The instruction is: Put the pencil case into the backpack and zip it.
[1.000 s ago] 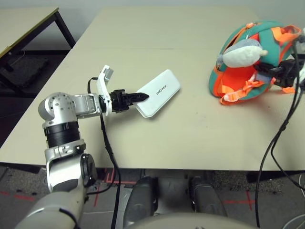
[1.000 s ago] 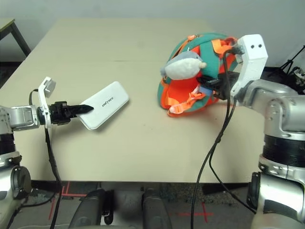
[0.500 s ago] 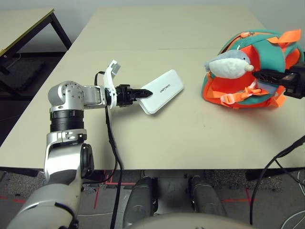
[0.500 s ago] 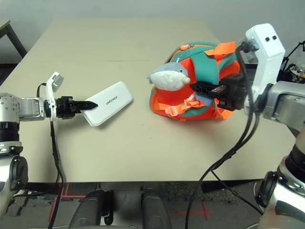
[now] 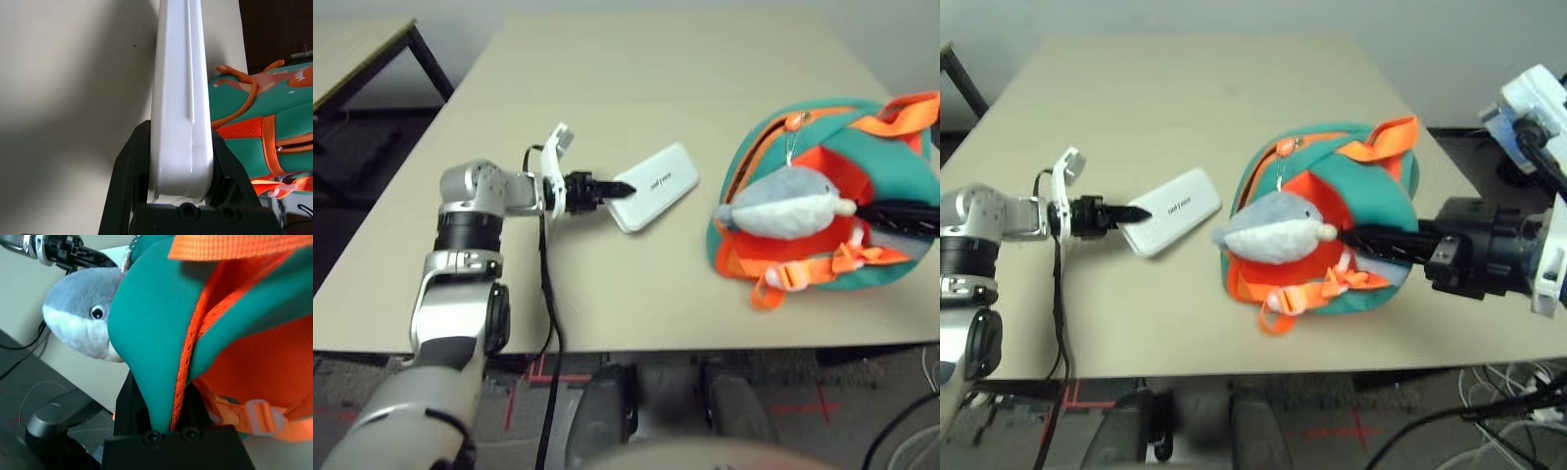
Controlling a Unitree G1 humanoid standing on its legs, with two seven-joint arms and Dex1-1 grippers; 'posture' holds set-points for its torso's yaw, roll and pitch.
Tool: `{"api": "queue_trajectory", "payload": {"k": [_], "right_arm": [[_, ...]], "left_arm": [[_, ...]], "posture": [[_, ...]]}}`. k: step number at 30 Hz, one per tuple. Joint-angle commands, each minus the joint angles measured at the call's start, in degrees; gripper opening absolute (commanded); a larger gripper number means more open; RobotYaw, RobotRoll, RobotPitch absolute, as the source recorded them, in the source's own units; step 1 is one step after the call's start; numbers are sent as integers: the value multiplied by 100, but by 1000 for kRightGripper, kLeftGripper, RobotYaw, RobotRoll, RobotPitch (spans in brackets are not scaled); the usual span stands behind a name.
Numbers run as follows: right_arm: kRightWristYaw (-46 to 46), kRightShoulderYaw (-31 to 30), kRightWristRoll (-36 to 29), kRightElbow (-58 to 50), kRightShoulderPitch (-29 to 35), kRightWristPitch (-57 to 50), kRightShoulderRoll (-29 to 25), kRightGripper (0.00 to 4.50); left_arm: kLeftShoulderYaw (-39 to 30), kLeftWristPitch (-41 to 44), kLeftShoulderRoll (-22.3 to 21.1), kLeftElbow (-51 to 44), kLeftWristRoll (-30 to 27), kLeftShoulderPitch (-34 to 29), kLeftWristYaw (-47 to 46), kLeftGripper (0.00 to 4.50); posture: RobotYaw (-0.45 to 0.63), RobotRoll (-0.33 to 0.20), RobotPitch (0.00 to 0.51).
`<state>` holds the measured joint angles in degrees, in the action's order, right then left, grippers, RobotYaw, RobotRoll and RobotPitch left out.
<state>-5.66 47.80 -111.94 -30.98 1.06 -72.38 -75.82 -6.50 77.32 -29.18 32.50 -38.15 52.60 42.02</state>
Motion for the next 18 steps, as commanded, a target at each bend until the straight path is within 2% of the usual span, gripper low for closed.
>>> {"api": "queue_trajectory", "payload": {"k": [1,4,9,10,16,18], "right_arm": [[185,150,133,-431,475,236,245,192],[64,56,404,-671,753,370,368,192],[-96,-565,654,-755,720,864,400,192],[-160,-675,728,-738,678,926,381,192],[-545,-1236,1259,-562,410,1145,337,192],[-670,-1367,1420,-503,338,1172,354,192]], "left_arm": [[45,157,-390,-356,-14,188,265,1453],[180,255,-746,-637,-57,300,523,1453],[645,221,-1634,-883,34,917,1223,1453],[772,222,-1810,-949,41,1069,1389,1453],[1854,105,-2807,-1474,69,1893,2804,1453],[2151,126,-3016,-1563,53,2203,3266,1453]], "posture": [[-217,0,111],[-199,0,114],[-175,0,118],[-140,0,122],[-100,0,127],[-92,0,126]]}}
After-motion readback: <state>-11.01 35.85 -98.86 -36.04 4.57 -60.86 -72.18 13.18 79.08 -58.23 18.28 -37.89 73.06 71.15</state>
